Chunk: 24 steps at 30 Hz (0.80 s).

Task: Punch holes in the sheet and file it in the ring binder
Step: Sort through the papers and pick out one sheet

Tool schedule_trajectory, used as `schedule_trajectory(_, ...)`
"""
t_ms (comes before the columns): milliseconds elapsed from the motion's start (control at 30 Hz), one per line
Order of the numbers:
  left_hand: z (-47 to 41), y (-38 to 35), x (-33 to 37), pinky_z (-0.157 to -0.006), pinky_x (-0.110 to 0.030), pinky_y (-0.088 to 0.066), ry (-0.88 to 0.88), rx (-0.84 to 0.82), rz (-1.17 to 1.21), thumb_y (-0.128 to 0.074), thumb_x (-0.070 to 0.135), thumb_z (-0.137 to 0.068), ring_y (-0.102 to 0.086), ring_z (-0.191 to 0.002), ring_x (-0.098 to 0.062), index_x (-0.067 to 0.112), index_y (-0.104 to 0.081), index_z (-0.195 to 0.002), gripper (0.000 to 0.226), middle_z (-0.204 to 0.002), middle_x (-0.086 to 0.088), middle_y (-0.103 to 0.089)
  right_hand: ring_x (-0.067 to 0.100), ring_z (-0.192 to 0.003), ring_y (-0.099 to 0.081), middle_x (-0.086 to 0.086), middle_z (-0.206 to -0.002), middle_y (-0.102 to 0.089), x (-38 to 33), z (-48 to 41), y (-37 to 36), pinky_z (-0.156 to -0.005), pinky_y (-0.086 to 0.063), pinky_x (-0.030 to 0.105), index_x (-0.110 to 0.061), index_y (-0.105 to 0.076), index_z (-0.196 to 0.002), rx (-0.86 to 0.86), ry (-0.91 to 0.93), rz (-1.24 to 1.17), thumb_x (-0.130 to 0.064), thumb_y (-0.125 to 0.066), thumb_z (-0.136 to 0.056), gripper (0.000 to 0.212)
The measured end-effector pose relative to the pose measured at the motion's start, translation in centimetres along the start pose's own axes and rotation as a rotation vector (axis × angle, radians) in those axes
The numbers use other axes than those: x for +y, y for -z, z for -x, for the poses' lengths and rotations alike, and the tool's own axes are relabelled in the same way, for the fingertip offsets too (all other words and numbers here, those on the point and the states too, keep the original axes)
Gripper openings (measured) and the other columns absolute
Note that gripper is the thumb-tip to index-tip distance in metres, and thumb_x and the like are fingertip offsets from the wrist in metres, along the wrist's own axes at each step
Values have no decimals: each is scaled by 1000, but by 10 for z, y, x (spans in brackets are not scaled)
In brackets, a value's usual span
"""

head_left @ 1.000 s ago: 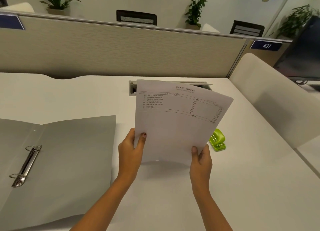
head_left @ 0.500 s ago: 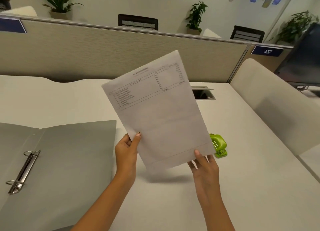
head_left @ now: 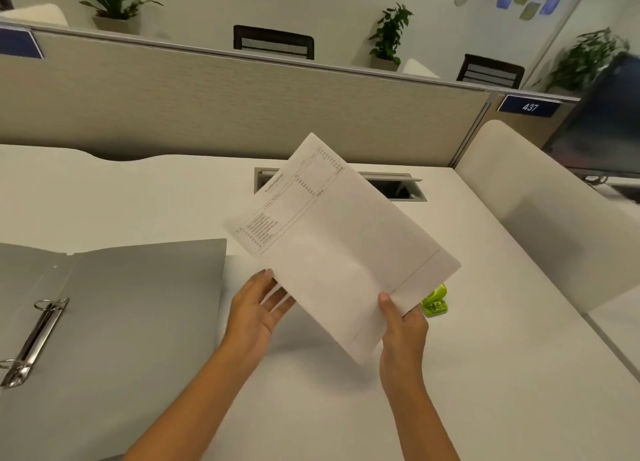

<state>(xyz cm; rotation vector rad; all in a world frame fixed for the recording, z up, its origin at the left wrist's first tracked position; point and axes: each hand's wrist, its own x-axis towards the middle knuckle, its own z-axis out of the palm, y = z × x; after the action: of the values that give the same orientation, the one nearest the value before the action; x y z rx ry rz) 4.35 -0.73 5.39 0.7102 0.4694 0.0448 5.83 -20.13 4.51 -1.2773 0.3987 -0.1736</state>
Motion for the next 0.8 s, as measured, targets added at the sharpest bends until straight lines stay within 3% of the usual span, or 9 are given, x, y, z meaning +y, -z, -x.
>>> schedule_trajectory(200, -18, 18, 47, -75, -41, -60, 82, -61, -74, -52, 35, -93, -66, -91, -26, 11, -58, -118, 36, -103, -10, -66, 30, -111, -63, 10, -123, -66, -10, -34, 27, -98, -48, 46, -10, -55, -132, -157, -98, 108, 1, -59, -88, 45)
schedule_trajectory(333, -26, 23, 77, -60, -29, -55, 178, -166, -267, -49, 53, -88, -68, -78, -22, 15, -67, -112, 49, -96, -7, -71, 30, -107, -65, 9, -118, -69, -18, -47, 35, -91, -52, 44, -12, -57, -129, -274, -173, 211, -1, -60, -87, 43)
schedule_trajectory(433, -30, 21, 88, -61, -34, -58, 194, -282, -587, -64, 62, -74, -71, -84, -29, 21, -67, -115, 58, -103, -9, -73, 27, -105, -66, 6, -115, -71, -25, -54, 36, -91, -53, 44, -14, -58, -125, -340, -183, 268, -2, -60, -89, 39)
schedule_trajectory(500, -34, 21, 88, -66, -37, -59, 200, -303, -739, -81, 55, -59, -71, -93, -30, 19, -64, -118, 71, -109, -10, -72, 29, -106, -66, 7, -117, -70, -29, -59, 36, -93, -52, 46, -14, -57, -127, -382, -202, 309, -4, -63, -88, 41)
schedule_trajectory(533, -35, 20, 86, -67, -37, -60, 198, -301, -769, -81, 46, -65, -71, -93, -30, 15, -63, -120, 66, -109, -11, -72, 30, -108, -66, 8, -119, -69, -30, -62, 36, -95, -52, 48, -13, -56, -128, -395, -213, 326, -5, -64, -87, 43)
schedule_trajectory(633, -39, 21, 81, -64, -35, -60, 184, -238, -793, -65, 20, -87, -73, -87, -28, 7, -61, -119, 35, -105, -13, -73, 32, -109, -65, 10, -119, -69, -30, -71, 34, -97, -50, 51, -11, -57, -128, -411, -240, 360, -4, -65, -87, 43)
schedule_trajectory(733, -42, 24, 74, -58, -34, -59, 156, -181, -805, -63, 16, -89, -74, -79, -28, 5, -63, -115, 29, -99, -14, -75, 27, -105, -67, 7, -116, -70, -30, -76, 31, -93, -52, 47, -12, -58, -126, -409, -241, 429, -8, -62, -90, 36)
schedule_trajectory(800, -42, 26, 71, -55, -33, -58, 136, -146, -795, -63, 15, -89, -74, -75, -27, 4, -64, -112, 25, -94, -14, -75, 20, -93, -67, 3, -106, -70, -32, -78, 28, -81, -56, 37, -14, -59, -119, -332, -201, 501, -9, -58, -93, 26)
